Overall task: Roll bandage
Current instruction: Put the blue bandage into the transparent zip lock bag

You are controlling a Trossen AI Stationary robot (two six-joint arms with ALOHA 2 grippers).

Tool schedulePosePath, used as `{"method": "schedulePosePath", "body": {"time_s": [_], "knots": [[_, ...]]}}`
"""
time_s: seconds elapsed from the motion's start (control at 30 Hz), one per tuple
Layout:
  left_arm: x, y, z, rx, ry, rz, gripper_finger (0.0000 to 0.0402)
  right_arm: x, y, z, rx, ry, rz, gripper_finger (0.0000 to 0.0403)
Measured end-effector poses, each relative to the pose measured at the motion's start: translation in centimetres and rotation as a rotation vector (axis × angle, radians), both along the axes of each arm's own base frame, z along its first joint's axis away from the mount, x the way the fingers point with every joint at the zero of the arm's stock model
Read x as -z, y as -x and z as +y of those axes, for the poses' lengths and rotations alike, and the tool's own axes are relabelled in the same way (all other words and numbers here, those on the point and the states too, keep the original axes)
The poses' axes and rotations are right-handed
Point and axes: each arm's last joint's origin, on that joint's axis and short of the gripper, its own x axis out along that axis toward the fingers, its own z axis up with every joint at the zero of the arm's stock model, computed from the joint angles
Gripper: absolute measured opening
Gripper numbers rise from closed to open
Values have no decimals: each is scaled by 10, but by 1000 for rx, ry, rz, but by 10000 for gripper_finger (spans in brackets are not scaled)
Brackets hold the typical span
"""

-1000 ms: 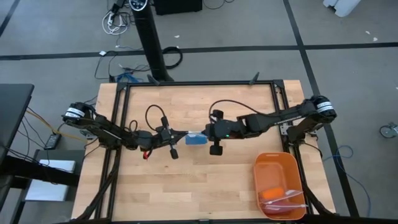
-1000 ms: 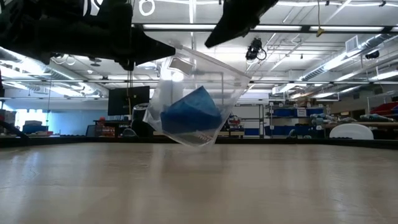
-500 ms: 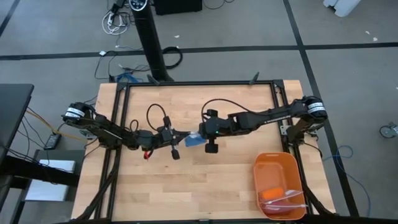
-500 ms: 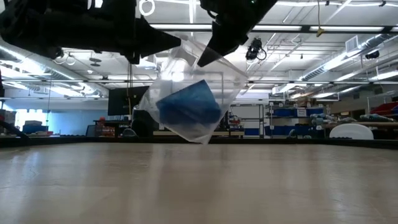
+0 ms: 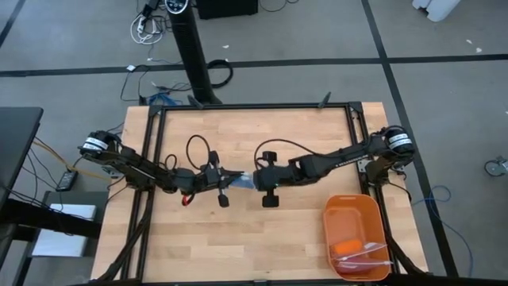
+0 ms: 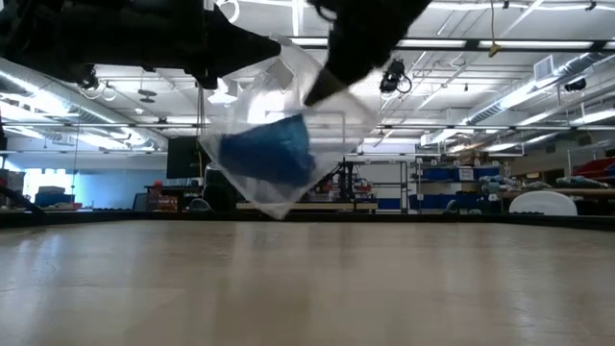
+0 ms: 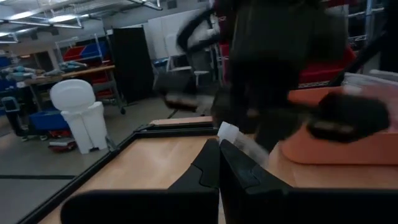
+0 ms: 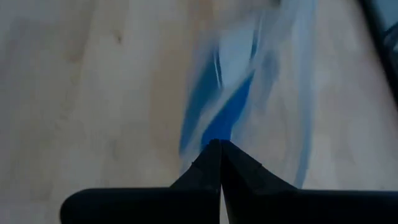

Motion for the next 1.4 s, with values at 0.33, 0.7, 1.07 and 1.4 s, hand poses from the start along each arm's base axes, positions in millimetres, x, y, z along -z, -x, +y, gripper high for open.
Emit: {"method": "schedulePosePath", "body": {"time_s": [0.33, 0.7, 1.07, 1.4], "knots": [[2, 2, -12, 56, 41, 14, 1, 19, 6, 34, 27, 7, -157, 1], [15, -9, -18, 86, 87, -10, 1, 37, 10, 29, 46, 1, -191, 1], [16, -24, -25, 101, 76, -47, 1, 53, 5, 25, 62, -32, -143, 1], [21, -18, -24, 81, 83, -47, 1, 54, 12, 39, 114, 19, -147, 1]]}}
